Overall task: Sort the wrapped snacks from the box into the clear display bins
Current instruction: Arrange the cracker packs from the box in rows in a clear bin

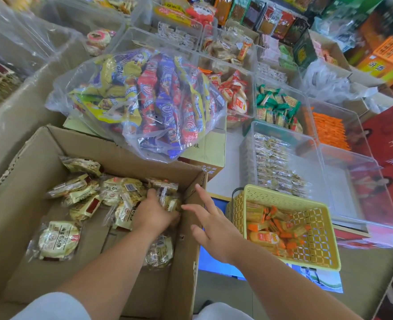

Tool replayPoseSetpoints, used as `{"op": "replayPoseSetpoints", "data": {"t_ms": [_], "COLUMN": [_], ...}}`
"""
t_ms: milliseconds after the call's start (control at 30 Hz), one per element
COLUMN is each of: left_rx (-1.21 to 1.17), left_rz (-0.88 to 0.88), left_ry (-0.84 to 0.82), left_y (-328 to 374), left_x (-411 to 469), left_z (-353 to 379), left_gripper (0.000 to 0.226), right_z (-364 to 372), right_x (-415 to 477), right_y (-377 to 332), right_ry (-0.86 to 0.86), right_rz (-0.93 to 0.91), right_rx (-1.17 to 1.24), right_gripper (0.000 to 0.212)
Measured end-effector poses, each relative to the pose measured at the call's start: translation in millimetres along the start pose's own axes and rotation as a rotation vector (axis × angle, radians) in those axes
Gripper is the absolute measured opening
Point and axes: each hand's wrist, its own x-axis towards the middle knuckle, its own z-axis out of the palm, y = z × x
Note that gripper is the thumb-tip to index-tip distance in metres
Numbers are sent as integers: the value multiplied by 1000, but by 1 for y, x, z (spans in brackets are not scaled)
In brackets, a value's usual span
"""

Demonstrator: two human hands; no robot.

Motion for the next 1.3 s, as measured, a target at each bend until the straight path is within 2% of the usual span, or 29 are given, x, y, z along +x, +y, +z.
{"op": "replayPoseSetpoints", "data": {"t_ms": [200,400,533,633,700,767,867,1000,1133,1300], "left_rx": [-227,-591,-890,-1028,-1076,-1110,-1106,-1156,-1205,-1217], "left_rz": [-70,-127,-107,-2,59,111,140,110,69,77], "left_ry": [93,203,272,353,383,387,358,223,60,-57], "left_y": [-14,-23,-6,27,57,91,136,191,229,260], "left_x": [-16,-61,-105,-144,-172,-198,-224,-243,-250,-258], "left_z": [-17,-58,-79,-75,-61,-39,4,70,119,155], "left_gripper": [100,85,76,37,36,42,46,52,77,75], "right_z": [-3,-8,-24,-46,-65,-87,-115,-143,-156,-165], "right_x": [2,4,1,-17,-38,-61,-95,-138,-169,-192], "right_y": [2,4,-2,-4,5,21,54,122,175,221], "right_ry": [-10,-40,-27,71,95,35,-10,31,-2,12], "right_rz": [-36,-83,-94,-156,-212,-263,-295,-240,-193,-109], "right_rx": [36,69,32,301,580,804,873,884,991,1106], "right_gripper": [46,45,56,55,57,56,42,42,43,36]}}
